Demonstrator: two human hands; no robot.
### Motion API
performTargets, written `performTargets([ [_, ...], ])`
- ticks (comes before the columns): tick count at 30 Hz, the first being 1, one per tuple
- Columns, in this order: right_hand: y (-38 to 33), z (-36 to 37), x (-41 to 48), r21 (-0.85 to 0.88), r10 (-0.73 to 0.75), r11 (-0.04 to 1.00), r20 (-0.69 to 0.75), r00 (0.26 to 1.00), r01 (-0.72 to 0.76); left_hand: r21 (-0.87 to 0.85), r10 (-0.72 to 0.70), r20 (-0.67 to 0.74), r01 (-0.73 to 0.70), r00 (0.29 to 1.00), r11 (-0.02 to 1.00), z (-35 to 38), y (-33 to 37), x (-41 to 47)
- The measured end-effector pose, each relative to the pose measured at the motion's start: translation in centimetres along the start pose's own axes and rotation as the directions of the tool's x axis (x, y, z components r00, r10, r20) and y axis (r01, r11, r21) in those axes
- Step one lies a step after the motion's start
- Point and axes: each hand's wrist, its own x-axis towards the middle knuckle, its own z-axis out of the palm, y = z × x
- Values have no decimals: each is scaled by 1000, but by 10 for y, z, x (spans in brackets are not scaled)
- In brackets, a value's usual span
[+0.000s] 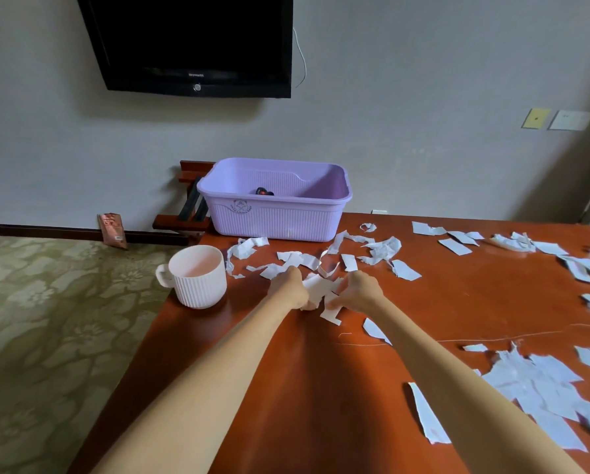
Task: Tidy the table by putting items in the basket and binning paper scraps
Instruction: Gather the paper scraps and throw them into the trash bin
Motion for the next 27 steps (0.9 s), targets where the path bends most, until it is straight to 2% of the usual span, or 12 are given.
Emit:
performTargets([
  [4,0,0,2,86,0,996,27,1000,-2,-3,-27,-81,27,996,1000,0,-4,4],
  [6,2,-1,3,150,-23,988,-25,999,27,-13,-52,-148,51,988,999,-3,-8,8],
  [8,3,-2,6,195,-55,978,-115,992,77,48,-71,-235,84,970,995,-7,-11,12],
  [10,1,-2,7,176,-108,975,-153,982,135,97,-84,-288,116,954,988,-10,-14,17],
  [15,-11,9,26,-14,-189,982,-209,959,191,96,-138,-251,166,958,981,-6,-18,31],
  [18,-18,13,35,-85,-210,977,-240,948,195,10,-137,-232,143,963,990,-5,-20,36],
  [21,-22,15,44,-23,-165,986,-320,933,166,-113,-108,-207,86,972,990,-6,-23,39],
  [24,-28,15,54,87,-133,980,-390,911,180,-186,-105,-259,57,960,981,-7,-23,40],
  [27,-40,16,60,77,-201,965,-396,896,251,-69,-127,-378,109,917,992,-8,-22,42],
])
